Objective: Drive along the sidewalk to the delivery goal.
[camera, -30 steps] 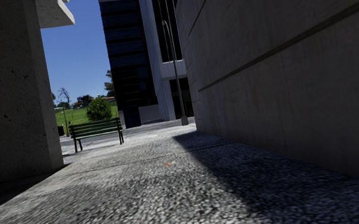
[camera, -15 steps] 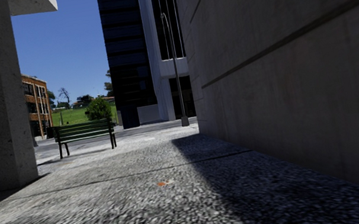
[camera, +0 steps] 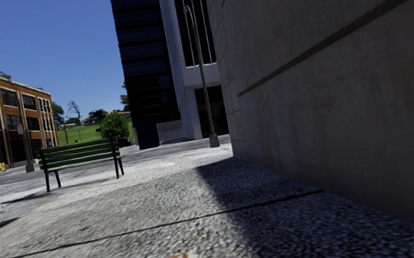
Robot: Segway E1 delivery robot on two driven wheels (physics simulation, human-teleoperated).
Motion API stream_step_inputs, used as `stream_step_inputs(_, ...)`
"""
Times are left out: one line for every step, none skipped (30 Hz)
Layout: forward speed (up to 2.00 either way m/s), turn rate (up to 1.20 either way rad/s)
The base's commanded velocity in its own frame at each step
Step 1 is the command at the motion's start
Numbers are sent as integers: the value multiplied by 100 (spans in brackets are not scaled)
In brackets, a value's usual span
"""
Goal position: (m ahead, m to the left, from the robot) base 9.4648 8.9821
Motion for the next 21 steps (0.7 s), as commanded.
stream_step_inputs(200, 15)
stream_step_inputs(200, 15)
stream_step_inputs(200, 17)
stream_step_inputs(200, 17)
stream_step_inputs(200, 21)
stream_step_inputs(200, 25)
stream_step_inputs(200, 26)
stream_step_inputs(200, 27)
stream_step_inputs(200, 27)
stream_step_inputs(200, 27)
stream_step_inputs(200, 27)
stream_step_inputs(200, 27)
stream_step_inputs(200, 27)
stream_step_inputs(200, 27)
stream_step_inputs(200, 27)
stream_step_inputs(200, 27)
stream_step_inputs(200, 27)
stream_step_inputs(200, 27)
stream_step_inputs(200, 27)
stream_step_inputs(200, 25)
stream_step_inputs(200, 24)
